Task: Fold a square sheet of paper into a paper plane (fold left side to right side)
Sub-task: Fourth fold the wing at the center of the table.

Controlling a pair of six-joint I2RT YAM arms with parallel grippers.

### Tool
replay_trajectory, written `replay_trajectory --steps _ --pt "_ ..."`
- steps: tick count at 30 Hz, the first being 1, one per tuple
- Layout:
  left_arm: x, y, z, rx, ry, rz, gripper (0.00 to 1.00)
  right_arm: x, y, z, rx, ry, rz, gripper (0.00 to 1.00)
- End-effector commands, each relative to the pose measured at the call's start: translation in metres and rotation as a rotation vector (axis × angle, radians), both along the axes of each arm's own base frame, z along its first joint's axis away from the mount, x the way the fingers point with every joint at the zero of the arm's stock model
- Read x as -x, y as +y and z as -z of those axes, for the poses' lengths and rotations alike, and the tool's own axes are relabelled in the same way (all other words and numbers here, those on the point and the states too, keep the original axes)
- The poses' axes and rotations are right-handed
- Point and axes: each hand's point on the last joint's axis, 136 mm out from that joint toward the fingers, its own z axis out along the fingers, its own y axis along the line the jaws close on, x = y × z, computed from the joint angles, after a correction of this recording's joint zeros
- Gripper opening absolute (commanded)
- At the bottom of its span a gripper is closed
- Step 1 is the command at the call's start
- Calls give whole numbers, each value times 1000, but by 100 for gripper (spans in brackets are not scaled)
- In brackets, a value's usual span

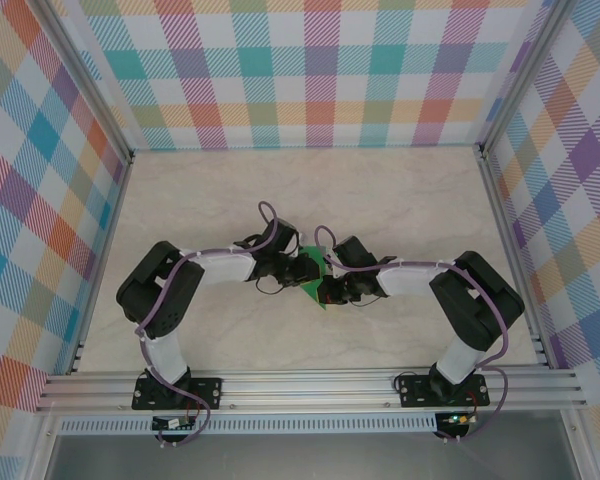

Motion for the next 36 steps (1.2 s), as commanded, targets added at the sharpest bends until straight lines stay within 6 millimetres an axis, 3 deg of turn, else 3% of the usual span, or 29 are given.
replay_trajectory --steps 1,9,20,28,36 --pt "0 -11 -2 21 -2 32 20 60 -57 57 272 235 -10 0" --pt "-2 -8 17 -18 18 11 20 62 -61 59 293 247 -14 0" --pt "-21 6 46 -138 21 -30 19 66 -69 62 330 256 -20 0" --pt "-54 30 55 -164 25 -73 18 69 -69 62 328 262 -26 0" --pt "-102 37 36 -132 5 -92 19 70 -69 62 320 264 -29 0"
